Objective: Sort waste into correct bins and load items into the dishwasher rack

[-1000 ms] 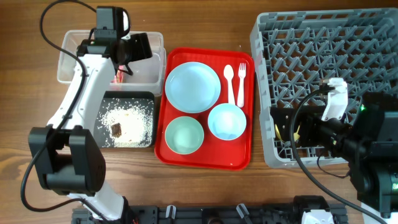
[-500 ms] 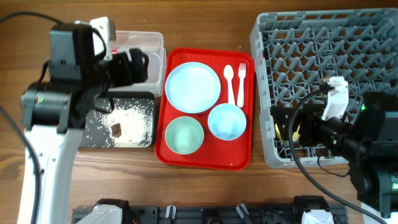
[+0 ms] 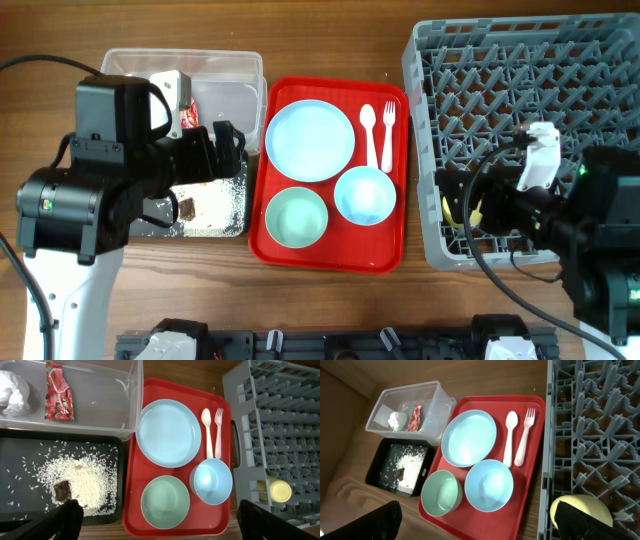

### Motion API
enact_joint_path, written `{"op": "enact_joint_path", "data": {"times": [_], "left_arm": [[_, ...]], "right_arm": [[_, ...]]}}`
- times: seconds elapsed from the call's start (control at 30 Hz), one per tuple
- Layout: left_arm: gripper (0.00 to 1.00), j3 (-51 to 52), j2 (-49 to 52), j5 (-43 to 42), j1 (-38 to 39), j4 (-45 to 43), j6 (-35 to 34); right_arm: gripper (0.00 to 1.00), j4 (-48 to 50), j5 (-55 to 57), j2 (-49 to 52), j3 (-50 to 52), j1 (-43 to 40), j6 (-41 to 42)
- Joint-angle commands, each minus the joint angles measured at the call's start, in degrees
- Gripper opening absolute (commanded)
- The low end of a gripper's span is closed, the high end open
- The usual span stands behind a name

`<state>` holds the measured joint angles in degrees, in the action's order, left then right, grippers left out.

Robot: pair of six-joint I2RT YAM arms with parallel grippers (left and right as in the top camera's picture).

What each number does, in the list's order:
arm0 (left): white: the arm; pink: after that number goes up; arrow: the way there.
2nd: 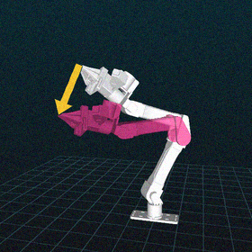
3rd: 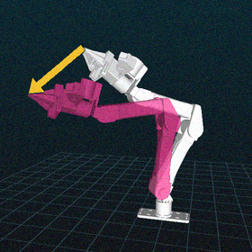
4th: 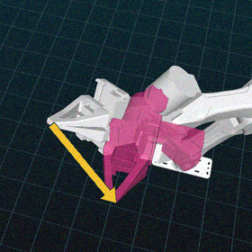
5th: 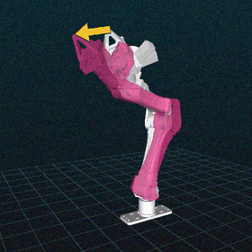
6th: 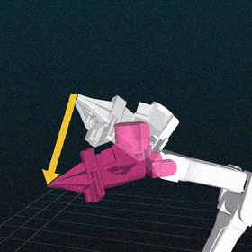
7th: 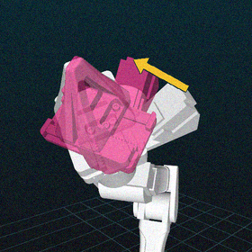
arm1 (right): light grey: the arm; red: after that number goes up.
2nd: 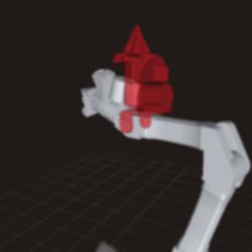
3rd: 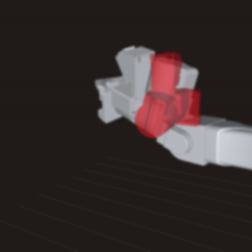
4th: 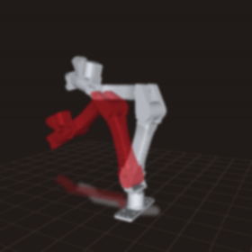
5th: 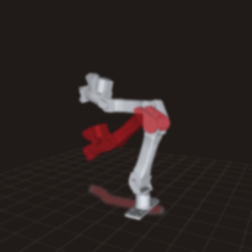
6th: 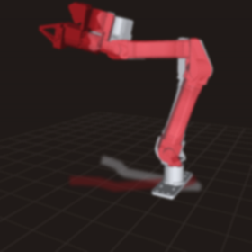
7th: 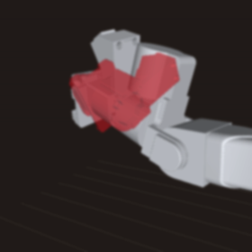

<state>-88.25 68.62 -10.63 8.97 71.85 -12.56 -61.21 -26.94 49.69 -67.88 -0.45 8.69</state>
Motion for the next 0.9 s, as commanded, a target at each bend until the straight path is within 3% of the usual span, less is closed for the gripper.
{"op": "enact_joint_path", "data": {"times": [0.0,0.23,0.37,0.53,0.87], "left_arm": [[1.00,-0.15,-0.39,-0.87,0.17,-0.02,0.09],[1.00,1.81,-8.92,3.39,0.17,1.25,1.42],[1.00,12.57,-19.37,7.04,0.17,-15.23,4.59],[1.00,38.21,-35.69,7.08,0.13,-41.18,4.63],[1.00,74.53,-63.25,6.16,-1.33,-65.05,3.93]], "right_arm": [[1.00,0.31,0.55,1.70,-0.68,-0.13,-1.03],[1.00,0.33,0.55,7.63,-0.68,-0.13,-1.03],[1.00,0.35,0.55,13.07,-0.68,-0.13,-1.03],[1.00,0.63,0.55,20.72,-0.68,-0.13,-1.03],[1.00,7.45,0.55,35.23,-0.68,-0.13,-1.03]]}}
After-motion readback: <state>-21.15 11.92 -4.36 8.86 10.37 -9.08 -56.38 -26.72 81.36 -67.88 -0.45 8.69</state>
